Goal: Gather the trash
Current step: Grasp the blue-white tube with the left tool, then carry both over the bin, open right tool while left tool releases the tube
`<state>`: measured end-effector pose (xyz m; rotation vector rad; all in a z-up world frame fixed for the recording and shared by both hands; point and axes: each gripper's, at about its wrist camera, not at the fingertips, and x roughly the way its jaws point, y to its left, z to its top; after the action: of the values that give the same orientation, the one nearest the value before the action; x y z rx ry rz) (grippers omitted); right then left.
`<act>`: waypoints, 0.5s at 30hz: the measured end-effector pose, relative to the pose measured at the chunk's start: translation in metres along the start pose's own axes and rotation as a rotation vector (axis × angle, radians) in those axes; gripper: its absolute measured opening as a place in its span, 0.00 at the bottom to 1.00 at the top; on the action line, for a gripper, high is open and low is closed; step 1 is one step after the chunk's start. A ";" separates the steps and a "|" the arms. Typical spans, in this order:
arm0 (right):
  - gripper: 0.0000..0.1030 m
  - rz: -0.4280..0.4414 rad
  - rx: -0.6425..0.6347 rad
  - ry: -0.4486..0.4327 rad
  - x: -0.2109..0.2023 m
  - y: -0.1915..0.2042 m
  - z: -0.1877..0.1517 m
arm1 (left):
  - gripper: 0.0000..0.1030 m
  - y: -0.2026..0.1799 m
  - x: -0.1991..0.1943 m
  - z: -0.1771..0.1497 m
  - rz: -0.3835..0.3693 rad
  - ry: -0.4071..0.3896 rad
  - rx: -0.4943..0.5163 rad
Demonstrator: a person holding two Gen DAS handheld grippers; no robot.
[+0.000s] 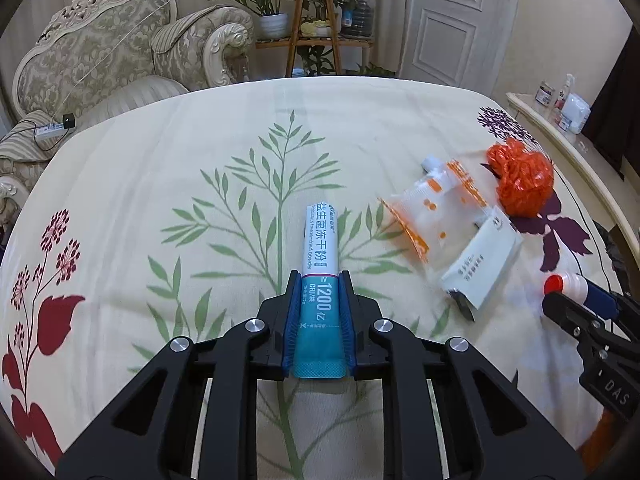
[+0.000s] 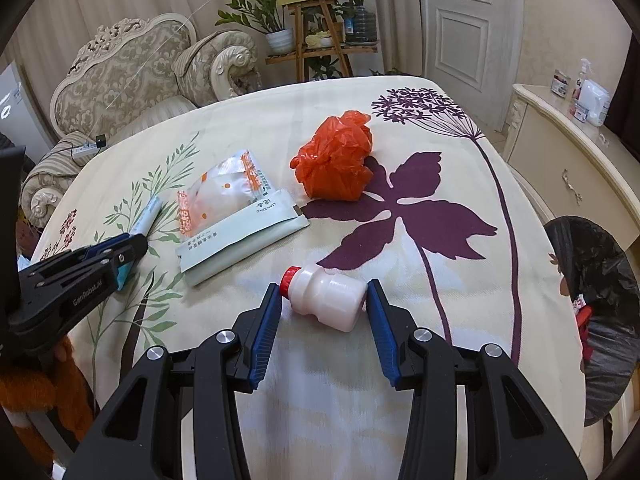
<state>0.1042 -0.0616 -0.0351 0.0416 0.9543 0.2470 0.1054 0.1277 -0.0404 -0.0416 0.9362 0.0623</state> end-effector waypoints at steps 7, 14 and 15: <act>0.43 -0.014 -0.002 -0.019 -0.013 -0.007 -0.006 | 0.18 -0.018 -0.018 -0.013 -0.025 -0.024 0.011; 0.43 -0.069 0.022 -0.060 -0.038 -0.035 -0.013 | 0.17 -0.056 -0.035 -0.019 -0.071 -0.062 0.050; 0.43 -0.079 0.028 -0.066 -0.042 -0.041 -0.014 | 0.17 -0.063 -0.038 -0.018 -0.083 -0.066 0.059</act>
<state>0.0778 -0.1118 -0.0152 0.0376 0.8914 0.1587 0.0731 0.0625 -0.0205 -0.0239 0.8684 -0.0408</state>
